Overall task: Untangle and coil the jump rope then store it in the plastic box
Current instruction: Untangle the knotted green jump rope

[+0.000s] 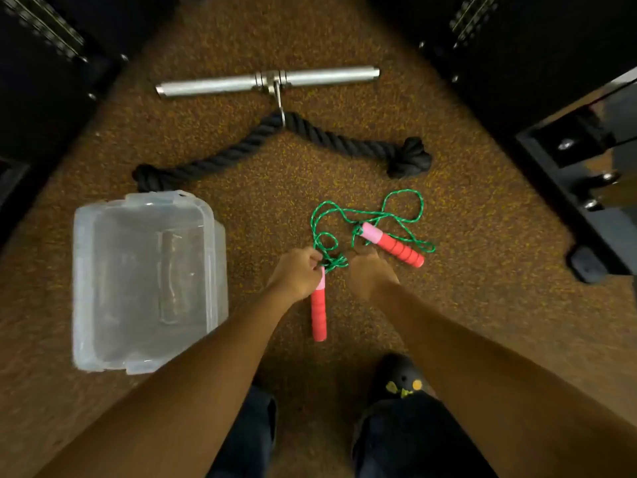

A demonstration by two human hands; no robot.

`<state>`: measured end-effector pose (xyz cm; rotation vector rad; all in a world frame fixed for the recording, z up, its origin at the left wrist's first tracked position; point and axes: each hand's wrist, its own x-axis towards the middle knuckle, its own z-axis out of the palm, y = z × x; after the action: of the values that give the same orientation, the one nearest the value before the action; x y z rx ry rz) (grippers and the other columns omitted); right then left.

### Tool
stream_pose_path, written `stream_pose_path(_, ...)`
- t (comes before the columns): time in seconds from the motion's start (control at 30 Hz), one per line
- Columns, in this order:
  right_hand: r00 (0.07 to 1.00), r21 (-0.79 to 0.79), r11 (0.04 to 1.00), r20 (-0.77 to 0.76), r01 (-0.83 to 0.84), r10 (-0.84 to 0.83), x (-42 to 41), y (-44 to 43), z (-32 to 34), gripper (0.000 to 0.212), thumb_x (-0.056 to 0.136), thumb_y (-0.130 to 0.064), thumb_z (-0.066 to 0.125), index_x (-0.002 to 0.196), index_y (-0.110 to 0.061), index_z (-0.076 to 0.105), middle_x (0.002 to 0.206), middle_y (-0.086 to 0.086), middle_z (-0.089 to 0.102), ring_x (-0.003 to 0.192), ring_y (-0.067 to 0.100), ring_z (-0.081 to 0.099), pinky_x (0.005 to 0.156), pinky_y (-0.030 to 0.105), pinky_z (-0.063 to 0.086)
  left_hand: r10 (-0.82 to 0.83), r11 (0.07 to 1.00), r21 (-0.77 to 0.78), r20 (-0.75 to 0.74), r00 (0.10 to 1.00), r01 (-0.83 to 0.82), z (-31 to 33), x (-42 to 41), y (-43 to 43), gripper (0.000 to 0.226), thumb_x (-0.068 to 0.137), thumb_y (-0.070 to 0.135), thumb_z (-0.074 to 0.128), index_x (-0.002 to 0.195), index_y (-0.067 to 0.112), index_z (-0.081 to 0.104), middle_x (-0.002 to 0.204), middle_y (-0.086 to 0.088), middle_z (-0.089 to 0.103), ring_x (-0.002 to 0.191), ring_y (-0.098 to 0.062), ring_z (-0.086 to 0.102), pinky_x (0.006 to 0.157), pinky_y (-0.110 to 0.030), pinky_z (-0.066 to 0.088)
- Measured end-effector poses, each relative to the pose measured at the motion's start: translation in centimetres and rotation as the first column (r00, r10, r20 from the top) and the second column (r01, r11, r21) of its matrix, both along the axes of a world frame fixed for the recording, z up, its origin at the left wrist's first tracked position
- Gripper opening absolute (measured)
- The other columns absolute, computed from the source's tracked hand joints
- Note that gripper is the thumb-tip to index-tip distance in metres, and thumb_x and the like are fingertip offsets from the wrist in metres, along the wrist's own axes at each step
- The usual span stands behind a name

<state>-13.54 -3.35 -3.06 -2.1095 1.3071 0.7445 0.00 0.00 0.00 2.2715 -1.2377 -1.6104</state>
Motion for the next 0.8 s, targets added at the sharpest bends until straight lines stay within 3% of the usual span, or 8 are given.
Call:
stream_pose_path(0.17,0.993,-0.040,0.992,-0.006,-0.116,0.116,1.4,-0.9,-5.0,0.041,0.091,-0.002,0.042,0.132,-0.004,0.040,0.136,0.016,0.043,0.129,0.031,0.038,0.103,0.038,0.037,-0.034,0.999,-0.014,-0.009,0.999,0.033,-5.3,-0.7,-1.0,0.034,0.086,0.001,0.048,0.117,0.009,0.059,0.121,-0.010,0.063,0.111,-0.022,0.058,0.093,-0.029,0.044)
stream_pose_path(0.47,0.958,-0.154,0.946,-0.086,-0.286,0.275,1.4,-1.2,-9.5,0.036,0.092,-0.014,0.042,0.127,-0.005,0.044,0.132,0.015,0.048,0.123,0.031,0.045,0.104,0.043,0.031,-0.020,0.997,-0.075,-0.023,1.000,0.018,-8.3,1.0,-2.1,0.035,0.086,0.002,0.044,0.115,0.010,0.060,0.117,-0.009,0.064,0.106,-0.021,0.059,0.085,-0.023,0.044)
stream_pose_path(0.57,0.964,-0.088,0.961,-0.067,-0.262,0.256,1.4,-2.0,-7.8,0.041,0.089,-0.018,0.049,0.127,-0.006,0.041,0.126,0.013,0.057,0.119,0.030,0.053,0.106,0.044,0.029,-0.038,0.993,-0.115,-0.003,0.999,0.037,-7.4,1.4,-2.4,0.033,0.087,0.003,0.044,0.114,0.010,0.060,0.116,-0.010,0.065,0.105,-0.020,0.059,0.082,-0.022,0.044)
stream_pose_path(0.67,0.969,-0.066,0.967,-0.015,-0.245,0.245,1.7,-2.8,-4.4,0.037,0.090,-0.014,0.044,0.126,-0.005,0.041,0.123,0.016,0.060,0.117,0.032,0.056,0.109,0.044,0.026,-0.049,0.980,-0.189,0.022,0.999,0.053,-5.4,1.2,-2.5,0.033,0.086,0.002,0.044,0.114,0.009,0.061,0.115,-0.011,0.066,0.105,-0.022,0.060,0.088,-0.024,0.043)
stream_pose_path(0.8,0.984,-0.046,0.988,0.092,-0.149,0.153,2.4,-4.4,2.0,0.032,0.092,-0.014,0.044,0.122,-0.005,0.049,0.122,0.020,0.059,0.113,0.035,0.056,0.095,0.039,0.043,-0.101,0.957,-0.266,0.061,0.993,0.113,-1.3,0.9,-2.2,0.041,0.083,0.000,0.045,0.121,0.012,0.056,0.121,-0.011,0.062,0.109,-0.025,0.058,0.090,-0.029,0.043)
